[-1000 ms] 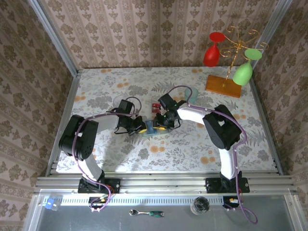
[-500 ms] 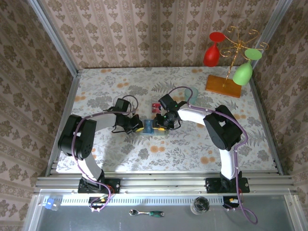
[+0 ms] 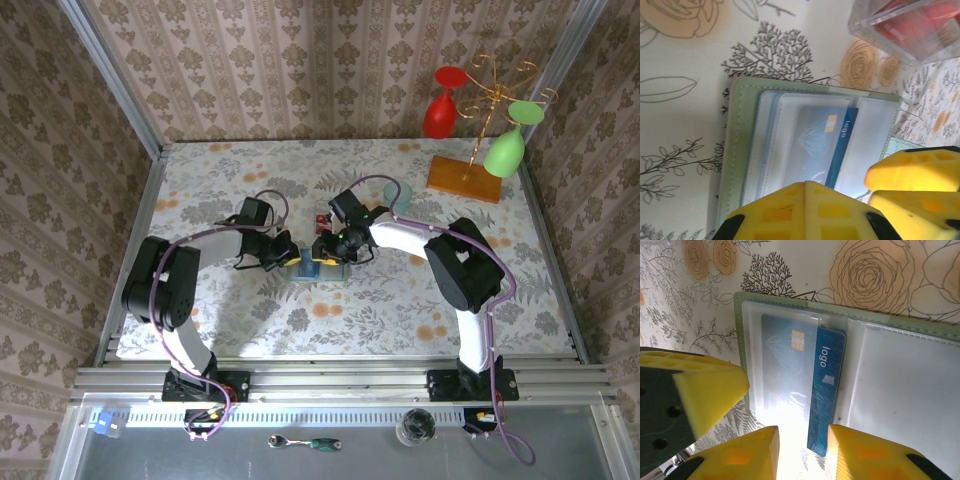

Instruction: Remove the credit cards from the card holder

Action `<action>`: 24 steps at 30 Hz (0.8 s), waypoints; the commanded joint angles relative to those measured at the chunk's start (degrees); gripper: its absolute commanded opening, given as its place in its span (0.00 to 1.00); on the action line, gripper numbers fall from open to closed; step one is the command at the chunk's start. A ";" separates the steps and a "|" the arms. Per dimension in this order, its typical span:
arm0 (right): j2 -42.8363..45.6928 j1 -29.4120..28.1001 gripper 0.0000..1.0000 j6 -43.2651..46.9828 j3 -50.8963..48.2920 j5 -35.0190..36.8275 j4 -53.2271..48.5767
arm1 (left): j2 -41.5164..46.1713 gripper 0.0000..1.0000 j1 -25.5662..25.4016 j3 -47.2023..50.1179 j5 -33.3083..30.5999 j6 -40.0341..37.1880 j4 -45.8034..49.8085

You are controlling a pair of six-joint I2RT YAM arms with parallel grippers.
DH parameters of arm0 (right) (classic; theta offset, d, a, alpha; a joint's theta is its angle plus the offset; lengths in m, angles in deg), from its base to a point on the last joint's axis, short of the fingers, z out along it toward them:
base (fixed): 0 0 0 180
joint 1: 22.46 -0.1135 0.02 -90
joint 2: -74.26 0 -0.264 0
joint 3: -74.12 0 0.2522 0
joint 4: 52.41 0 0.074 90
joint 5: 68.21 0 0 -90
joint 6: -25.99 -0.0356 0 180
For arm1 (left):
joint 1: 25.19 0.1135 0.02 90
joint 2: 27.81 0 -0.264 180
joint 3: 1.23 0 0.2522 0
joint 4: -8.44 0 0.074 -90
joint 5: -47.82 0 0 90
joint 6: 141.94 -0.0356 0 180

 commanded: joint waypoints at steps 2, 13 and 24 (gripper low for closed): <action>-1.65 0.35 0.31 -0.52 1.73 -1.79 0.91 | -1.52 0.00 0.09 0.03 -0.31 -1.67 1.75; -3.88 0.31 0.31 -0.25 3.01 -2.66 0.78 | -2.18 0.00 -0.06 3.02 -0.50 -1.29 0.42; -4.71 0.33 0.32 1.19 3.12 0.00 -1.83 | -1.98 0.00 0.01 3.15 -1.11 -1.23 1.29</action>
